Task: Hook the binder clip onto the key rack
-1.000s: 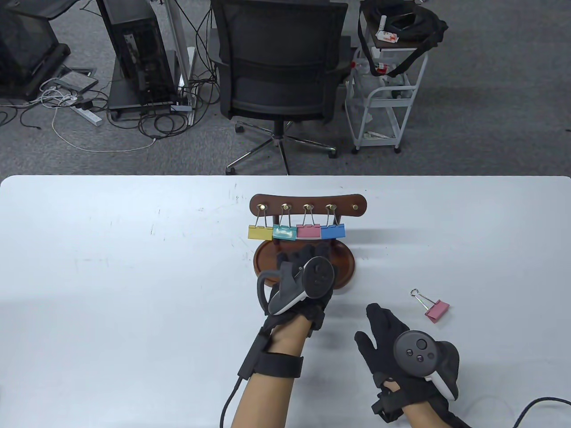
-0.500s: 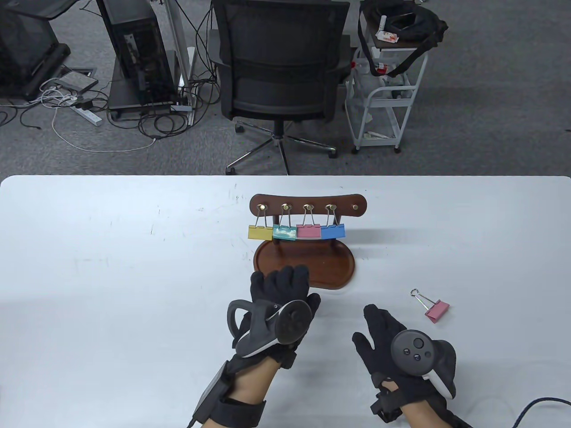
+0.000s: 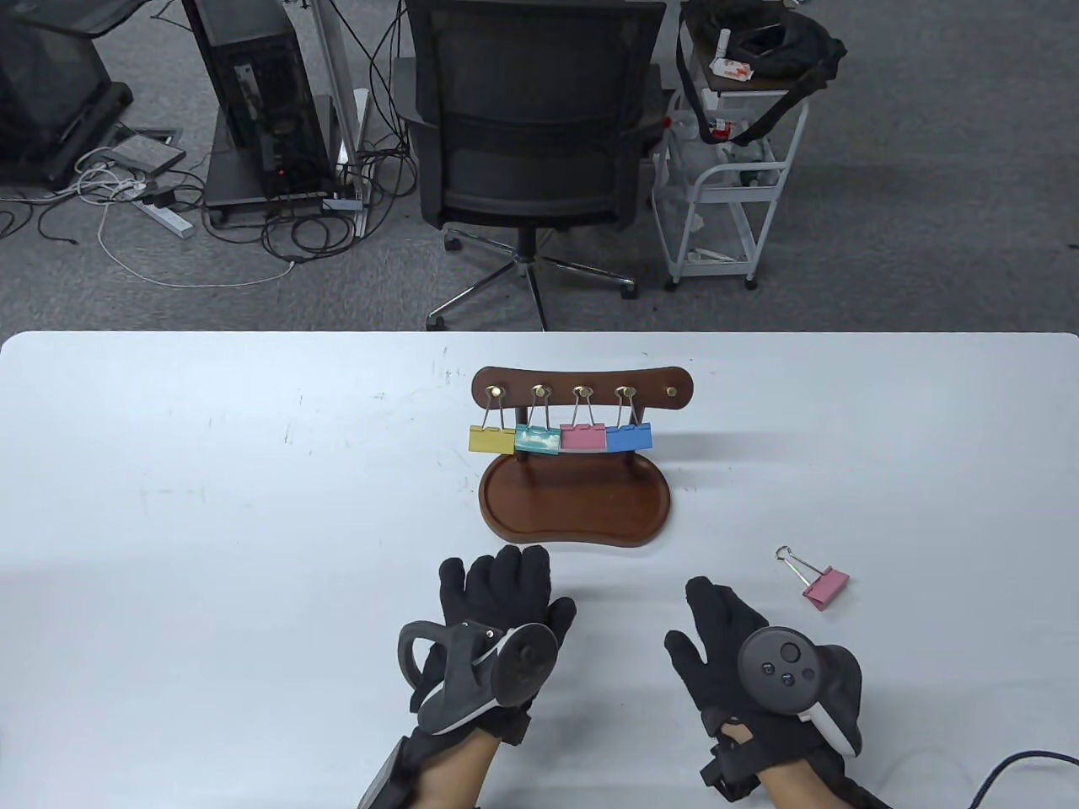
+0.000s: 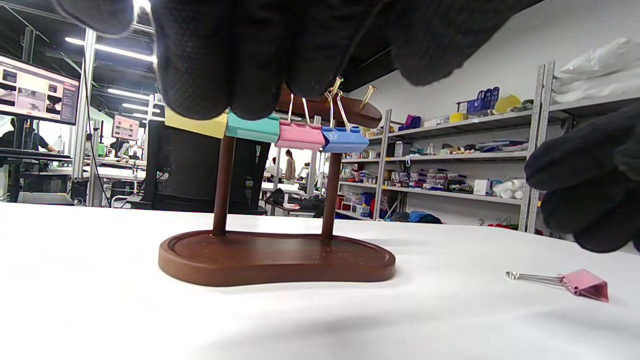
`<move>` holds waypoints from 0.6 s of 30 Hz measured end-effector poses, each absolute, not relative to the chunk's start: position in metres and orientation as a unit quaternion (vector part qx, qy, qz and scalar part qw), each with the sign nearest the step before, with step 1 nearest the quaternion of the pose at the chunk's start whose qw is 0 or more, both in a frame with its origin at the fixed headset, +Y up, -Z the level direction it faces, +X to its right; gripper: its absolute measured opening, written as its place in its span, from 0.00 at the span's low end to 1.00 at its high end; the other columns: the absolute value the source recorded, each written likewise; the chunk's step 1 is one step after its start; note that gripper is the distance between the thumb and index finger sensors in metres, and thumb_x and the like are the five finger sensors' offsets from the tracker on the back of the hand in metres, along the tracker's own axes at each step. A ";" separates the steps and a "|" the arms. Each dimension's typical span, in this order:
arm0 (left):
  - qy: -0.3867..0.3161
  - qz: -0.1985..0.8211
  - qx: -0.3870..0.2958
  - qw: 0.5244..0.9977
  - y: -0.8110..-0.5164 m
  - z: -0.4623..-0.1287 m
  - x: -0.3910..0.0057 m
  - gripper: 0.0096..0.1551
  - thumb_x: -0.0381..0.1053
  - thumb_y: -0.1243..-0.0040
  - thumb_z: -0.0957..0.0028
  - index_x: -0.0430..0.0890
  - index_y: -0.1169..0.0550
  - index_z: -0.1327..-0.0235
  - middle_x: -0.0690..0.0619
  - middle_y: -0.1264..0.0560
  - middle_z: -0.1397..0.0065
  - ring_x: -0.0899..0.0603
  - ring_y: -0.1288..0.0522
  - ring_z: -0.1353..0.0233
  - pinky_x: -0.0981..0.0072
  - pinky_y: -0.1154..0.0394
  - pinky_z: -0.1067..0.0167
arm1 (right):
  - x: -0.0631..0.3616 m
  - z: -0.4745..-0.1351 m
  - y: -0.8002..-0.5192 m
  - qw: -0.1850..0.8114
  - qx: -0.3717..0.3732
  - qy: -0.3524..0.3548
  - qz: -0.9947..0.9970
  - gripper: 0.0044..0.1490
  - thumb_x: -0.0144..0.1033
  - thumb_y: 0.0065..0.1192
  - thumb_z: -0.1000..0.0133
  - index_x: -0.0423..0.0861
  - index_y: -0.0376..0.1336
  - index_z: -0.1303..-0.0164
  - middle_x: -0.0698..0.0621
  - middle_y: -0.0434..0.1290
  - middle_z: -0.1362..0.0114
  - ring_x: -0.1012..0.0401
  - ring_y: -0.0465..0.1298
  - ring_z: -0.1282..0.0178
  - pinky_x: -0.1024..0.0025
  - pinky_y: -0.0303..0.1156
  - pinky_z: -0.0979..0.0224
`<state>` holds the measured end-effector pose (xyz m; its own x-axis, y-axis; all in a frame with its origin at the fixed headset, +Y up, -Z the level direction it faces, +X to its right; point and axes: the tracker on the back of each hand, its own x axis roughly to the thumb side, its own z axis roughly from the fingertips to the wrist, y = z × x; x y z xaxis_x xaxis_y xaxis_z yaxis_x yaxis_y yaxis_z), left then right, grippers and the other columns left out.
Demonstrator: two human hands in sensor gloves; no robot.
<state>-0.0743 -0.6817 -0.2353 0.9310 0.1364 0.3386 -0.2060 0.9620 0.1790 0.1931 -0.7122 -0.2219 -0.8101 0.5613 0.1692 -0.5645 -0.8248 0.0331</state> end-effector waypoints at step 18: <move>-0.154 0.125 0.111 0.974 -0.684 -0.223 -0.091 0.42 0.61 0.40 0.38 0.34 0.27 0.20 0.31 0.26 0.23 0.23 0.25 0.28 0.18 0.43 0.31 | 0.193 -0.221 -0.711 0.273 0.093 -0.006 0.957 0.50 0.49 0.60 0.38 0.32 0.52 0.14 0.22 0.59 0.19 0.25 0.61 0.26 0.27 0.58 0.30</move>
